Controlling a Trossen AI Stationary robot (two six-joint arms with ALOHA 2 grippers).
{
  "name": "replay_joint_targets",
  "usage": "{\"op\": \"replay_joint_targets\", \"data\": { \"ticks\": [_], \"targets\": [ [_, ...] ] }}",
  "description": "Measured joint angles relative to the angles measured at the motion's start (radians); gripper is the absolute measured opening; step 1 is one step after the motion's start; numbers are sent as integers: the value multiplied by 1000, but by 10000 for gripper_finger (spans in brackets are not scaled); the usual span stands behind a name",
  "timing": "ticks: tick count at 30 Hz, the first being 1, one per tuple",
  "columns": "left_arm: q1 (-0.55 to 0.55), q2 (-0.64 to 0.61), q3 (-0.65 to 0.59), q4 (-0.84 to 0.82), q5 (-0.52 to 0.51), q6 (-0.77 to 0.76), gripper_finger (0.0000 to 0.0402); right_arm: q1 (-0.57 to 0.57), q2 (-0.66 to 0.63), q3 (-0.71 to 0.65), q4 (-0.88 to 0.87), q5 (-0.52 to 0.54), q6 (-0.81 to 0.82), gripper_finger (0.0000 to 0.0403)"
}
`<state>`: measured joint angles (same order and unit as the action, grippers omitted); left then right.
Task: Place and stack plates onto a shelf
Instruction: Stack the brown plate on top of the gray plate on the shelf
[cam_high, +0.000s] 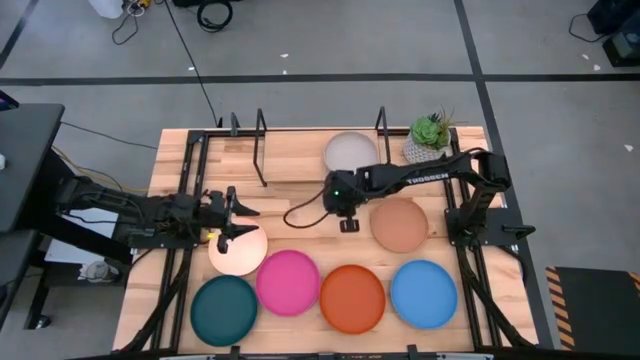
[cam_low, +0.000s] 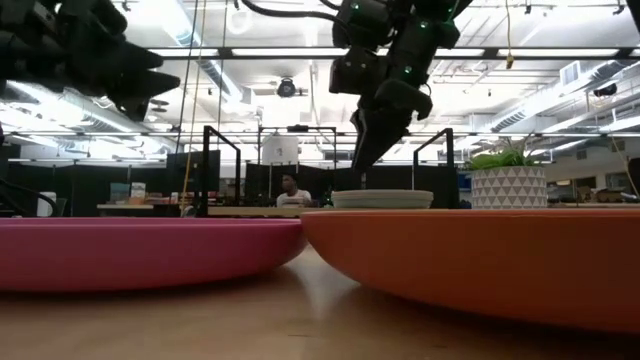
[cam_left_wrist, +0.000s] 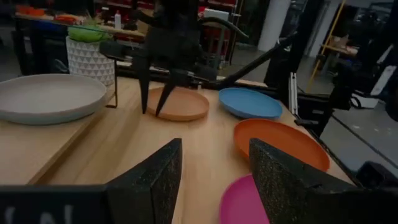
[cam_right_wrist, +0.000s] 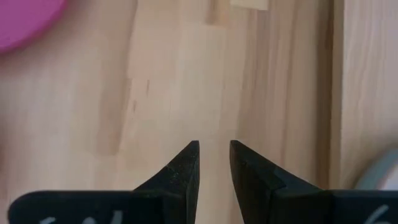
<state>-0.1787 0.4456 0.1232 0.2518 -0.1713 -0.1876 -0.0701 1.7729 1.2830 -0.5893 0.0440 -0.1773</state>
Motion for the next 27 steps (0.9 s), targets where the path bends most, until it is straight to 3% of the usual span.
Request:
{"op": "replay_joint_targets", "data": {
  "ticks": [5, 13, 19, 27],
  "targets": [
    [-24, 27, 30, -9, 0, -9, 192, 44, 0, -12, -126, 71, 219, 94],
    [-27, 26, 30, 9, -64, 141, 192, 138, 2, -15, -351, 109, 566, 110],
    [-27, 26, 30, 4, -65, 174, 192, 173, 8, -85, -359, 46, 758, 137],
    [-27, 26, 31, -12, -65, 175, 192, 207, 8, -193, -302, -12, 886, 147]
  ]
}}
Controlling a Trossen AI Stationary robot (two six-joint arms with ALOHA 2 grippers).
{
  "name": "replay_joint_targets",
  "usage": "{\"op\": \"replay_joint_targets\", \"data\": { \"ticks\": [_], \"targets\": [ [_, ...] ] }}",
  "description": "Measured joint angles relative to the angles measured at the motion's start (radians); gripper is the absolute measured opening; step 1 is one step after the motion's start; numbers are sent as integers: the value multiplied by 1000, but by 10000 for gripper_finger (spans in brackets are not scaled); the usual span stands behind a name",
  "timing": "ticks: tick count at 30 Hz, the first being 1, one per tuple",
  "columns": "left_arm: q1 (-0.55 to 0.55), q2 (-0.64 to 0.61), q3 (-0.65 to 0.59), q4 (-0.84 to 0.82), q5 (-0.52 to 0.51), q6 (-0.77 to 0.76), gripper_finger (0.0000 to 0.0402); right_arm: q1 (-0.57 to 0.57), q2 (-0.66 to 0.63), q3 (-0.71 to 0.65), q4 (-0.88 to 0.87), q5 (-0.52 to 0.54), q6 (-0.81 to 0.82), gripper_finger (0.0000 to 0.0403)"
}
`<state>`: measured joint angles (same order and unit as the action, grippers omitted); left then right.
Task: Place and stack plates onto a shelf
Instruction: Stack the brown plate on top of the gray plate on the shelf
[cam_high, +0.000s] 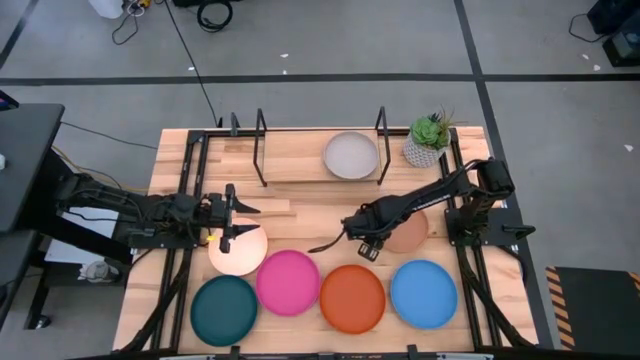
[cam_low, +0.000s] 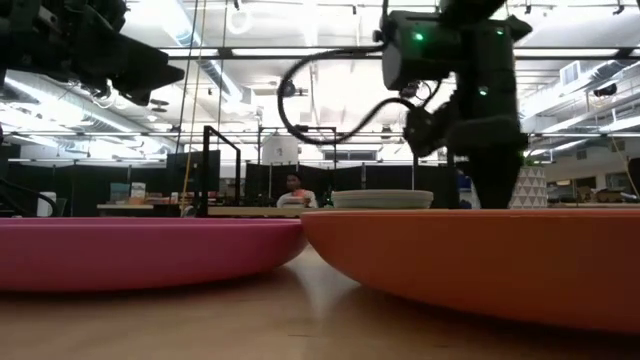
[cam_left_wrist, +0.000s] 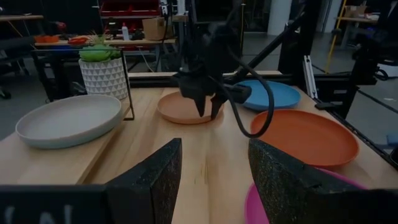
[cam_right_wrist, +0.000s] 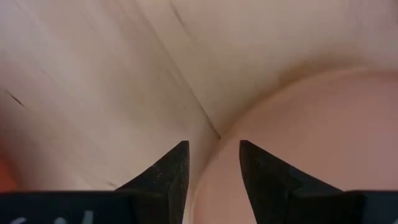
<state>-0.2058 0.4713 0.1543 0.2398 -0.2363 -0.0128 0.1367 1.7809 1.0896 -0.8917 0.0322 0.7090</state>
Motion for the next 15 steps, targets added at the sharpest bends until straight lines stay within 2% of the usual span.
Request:
{"op": "replay_joint_targets", "data": {
  "ticks": [6, 15],
  "targets": [
    [0, 0, 0, 0, 0, 0, 192, 16, 0, -31, 42, 0, 13, 126],
    [0, 0, 1, -6, 1, -1, 192, 17, 0, -39, 96, -6, -14, 45]
  ]
}}
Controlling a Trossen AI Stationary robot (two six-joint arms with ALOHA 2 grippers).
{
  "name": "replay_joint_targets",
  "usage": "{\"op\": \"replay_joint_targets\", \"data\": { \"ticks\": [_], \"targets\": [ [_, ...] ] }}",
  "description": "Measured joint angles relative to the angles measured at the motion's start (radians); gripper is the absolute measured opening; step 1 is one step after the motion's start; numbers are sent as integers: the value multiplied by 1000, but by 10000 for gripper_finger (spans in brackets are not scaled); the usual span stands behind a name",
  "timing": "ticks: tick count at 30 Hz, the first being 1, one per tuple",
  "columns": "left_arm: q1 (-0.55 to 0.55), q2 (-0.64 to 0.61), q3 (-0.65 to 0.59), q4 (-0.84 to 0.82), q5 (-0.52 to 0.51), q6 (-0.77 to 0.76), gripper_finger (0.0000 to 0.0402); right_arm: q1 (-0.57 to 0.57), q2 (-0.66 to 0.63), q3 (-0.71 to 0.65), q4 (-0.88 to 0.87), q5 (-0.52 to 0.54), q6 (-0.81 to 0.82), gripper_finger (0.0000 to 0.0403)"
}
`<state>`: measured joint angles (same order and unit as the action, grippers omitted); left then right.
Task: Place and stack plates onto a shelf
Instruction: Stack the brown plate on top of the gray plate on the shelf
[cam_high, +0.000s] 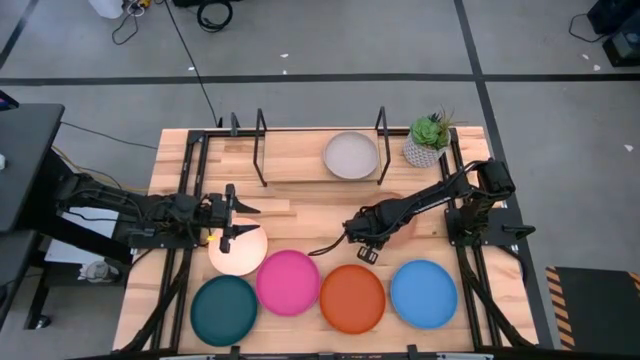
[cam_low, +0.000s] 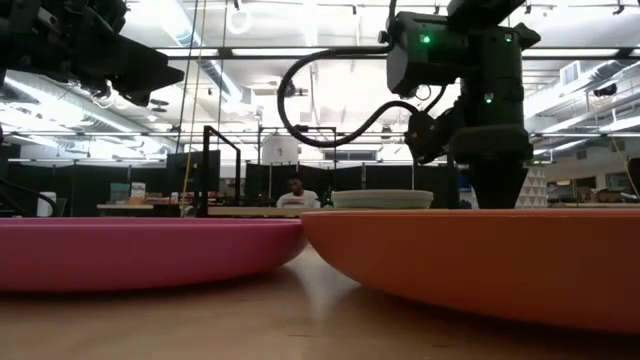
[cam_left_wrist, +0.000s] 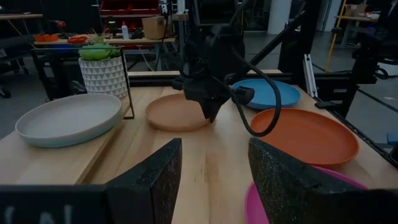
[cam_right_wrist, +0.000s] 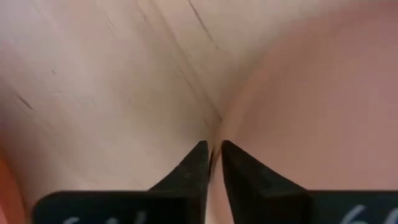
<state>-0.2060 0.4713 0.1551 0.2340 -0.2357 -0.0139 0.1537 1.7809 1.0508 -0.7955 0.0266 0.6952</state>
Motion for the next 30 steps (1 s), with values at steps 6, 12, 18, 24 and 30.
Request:
{"op": "replay_joint_targets", "data": {
  "ticks": [6, 12, 18, 24, 30],
  "targets": [
    [0, 0, 0, 0, 0, 0, 192, 4, -1, 0, 42, -9, -42, 25],
    [0, 0, 0, 0, 0, 0, 192, 4, -1, 5, 97, -19, -136, 25],
    [0, 0, 0, 0, 0, 0, 192, 11, -1, 36, 169, -21, -339, 25],
    [0, 0, 0, 0, 0, 0, 192, 11, 0, 82, 188, -25, -516, 25],
    [0, 0, 0, 0, 0, 0, 192, 11, 0, 148, 183, -47, -642, 25]
  ]
}}
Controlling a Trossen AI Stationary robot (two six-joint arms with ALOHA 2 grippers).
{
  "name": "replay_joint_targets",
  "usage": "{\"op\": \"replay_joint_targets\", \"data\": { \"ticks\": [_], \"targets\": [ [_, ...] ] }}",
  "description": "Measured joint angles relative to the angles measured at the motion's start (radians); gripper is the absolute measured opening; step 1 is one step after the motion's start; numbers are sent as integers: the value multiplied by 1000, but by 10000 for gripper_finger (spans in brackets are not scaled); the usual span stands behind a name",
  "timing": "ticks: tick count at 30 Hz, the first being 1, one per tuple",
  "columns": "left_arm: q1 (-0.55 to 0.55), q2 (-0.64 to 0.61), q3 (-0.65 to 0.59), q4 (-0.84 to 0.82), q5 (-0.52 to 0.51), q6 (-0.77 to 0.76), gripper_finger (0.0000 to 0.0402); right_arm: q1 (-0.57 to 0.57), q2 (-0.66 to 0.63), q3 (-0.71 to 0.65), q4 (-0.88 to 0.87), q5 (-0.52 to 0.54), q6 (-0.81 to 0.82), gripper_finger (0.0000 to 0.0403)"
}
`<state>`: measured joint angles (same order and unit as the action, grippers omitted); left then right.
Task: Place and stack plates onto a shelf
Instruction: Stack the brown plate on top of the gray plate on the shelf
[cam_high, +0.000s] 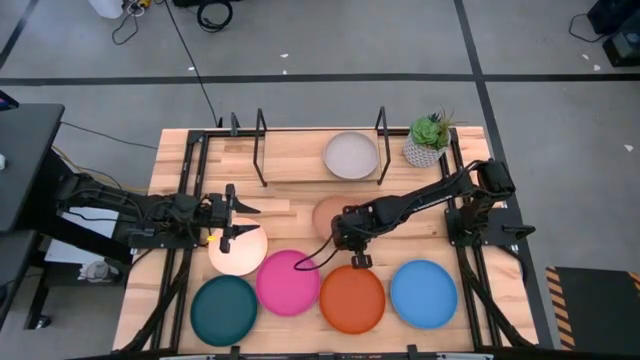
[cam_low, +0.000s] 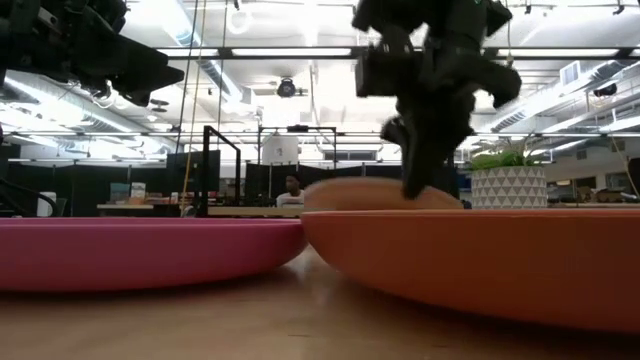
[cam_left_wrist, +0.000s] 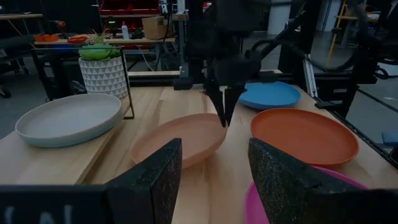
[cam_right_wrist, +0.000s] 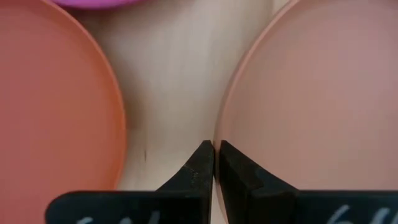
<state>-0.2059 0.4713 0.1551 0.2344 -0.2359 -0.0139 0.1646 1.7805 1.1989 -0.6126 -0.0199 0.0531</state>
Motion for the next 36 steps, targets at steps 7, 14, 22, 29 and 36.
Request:
{"op": "replay_joint_targets", "data": {
  "ticks": [7, 14, 22, 29, 36],
  "targets": [
    [0, 0, 0, 65, 0, 33, 192, -21, 1, 135, -99, 67, -100, 25],
    [0, 1, 0, 124, 0, 34, 192, -59, 1, 241, -215, 190, -149, 25],
    [0, 0, 0, 175, 0, 69, 192, -196, 1, 259, -263, 226, -182, 25],
    [0, 0, 0, 174, 0, 71, 192, -307, 1, 259, -270, 262, -195, 25],
    [0, 0, 0, 171, 0, 71, 192, -378, 1, 255, -262, 230, -229, 25]
  ]
}}
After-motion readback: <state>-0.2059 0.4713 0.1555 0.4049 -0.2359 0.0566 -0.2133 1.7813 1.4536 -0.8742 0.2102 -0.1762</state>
